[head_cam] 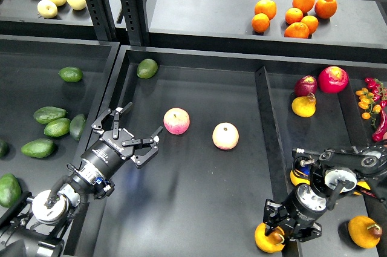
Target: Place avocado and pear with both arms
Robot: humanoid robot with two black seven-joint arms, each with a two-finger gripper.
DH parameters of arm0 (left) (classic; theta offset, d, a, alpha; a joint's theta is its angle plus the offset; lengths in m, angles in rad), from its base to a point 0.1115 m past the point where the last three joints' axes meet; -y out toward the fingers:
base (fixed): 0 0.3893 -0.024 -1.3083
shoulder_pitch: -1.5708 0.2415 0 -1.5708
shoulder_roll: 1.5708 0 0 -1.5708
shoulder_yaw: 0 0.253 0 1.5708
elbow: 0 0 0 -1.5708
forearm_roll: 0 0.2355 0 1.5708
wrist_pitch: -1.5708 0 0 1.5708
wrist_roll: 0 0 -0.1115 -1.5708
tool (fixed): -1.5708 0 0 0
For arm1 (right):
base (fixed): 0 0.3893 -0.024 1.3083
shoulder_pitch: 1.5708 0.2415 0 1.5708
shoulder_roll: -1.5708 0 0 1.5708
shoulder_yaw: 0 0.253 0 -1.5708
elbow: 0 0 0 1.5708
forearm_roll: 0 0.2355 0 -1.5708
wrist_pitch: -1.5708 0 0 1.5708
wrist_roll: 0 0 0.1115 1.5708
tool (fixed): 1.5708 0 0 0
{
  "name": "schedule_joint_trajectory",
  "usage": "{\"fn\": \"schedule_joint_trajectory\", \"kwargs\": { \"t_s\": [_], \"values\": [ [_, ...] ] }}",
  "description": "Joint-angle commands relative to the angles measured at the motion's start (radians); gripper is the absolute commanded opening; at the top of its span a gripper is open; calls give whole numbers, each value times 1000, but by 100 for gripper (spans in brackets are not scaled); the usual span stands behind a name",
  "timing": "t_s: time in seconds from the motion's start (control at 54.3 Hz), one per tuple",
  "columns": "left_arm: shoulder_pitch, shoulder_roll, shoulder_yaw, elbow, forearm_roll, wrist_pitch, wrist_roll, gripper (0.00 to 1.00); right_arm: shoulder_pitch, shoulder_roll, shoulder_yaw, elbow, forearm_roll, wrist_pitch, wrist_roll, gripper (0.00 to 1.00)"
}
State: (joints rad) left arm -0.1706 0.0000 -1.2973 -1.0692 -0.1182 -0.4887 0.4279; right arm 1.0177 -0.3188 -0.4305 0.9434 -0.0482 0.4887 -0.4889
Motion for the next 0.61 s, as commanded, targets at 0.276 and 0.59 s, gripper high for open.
{"fn": "schedule_joint_trajectory", "kwargs": {
  "t_s": [0.276, 0.59],
  "values": [
    [11, 0, 1, -11, 0, 0, 0, 99, 116, -40, 4, 25, 126, 0, 0, 21],
    [11, 0, 10, -15, 2, 0, 0, 99, 174, -250, -1, 98, 166, 0, 0, 21]
  ]
}}
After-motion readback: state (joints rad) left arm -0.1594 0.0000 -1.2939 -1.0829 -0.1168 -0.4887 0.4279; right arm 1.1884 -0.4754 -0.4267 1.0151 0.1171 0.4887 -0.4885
